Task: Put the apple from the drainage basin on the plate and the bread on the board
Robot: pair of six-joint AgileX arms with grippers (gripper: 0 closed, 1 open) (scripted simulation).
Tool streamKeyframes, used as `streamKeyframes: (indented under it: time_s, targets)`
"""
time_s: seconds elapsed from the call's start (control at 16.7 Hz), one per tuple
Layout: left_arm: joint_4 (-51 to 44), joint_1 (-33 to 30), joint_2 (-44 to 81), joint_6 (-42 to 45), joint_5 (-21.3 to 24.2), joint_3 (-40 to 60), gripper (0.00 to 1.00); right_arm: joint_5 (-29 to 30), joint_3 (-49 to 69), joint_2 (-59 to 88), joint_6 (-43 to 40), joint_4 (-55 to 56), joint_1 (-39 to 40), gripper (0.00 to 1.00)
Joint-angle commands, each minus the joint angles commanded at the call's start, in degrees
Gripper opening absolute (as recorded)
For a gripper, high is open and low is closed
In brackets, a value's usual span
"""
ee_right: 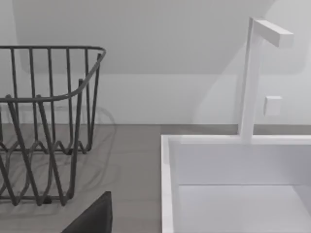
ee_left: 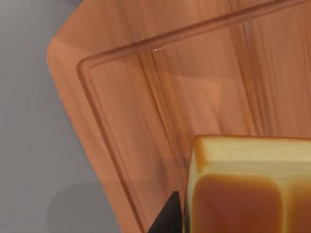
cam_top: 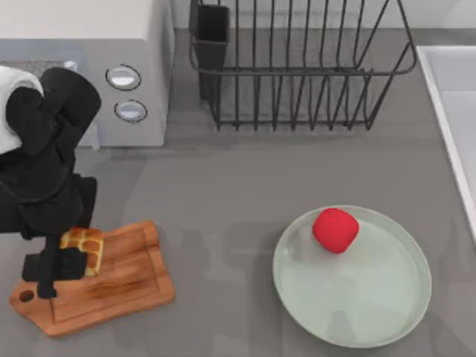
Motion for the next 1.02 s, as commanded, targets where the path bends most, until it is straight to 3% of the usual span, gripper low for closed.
streamKeyframes:
  time_s: [0.9,1.02]
  targets:
    - [7.73,0.10,3.01,-0.22,0.03,-4.75,0.00,0.00,0.00,0.00,0.00,0.00,0.00,1.00]
    - [7.73,0.10,3.01,-0.22,0.03,-4.75,0.15,0.00,0.00,0.00,0.00,0.00,0.00,1.00]
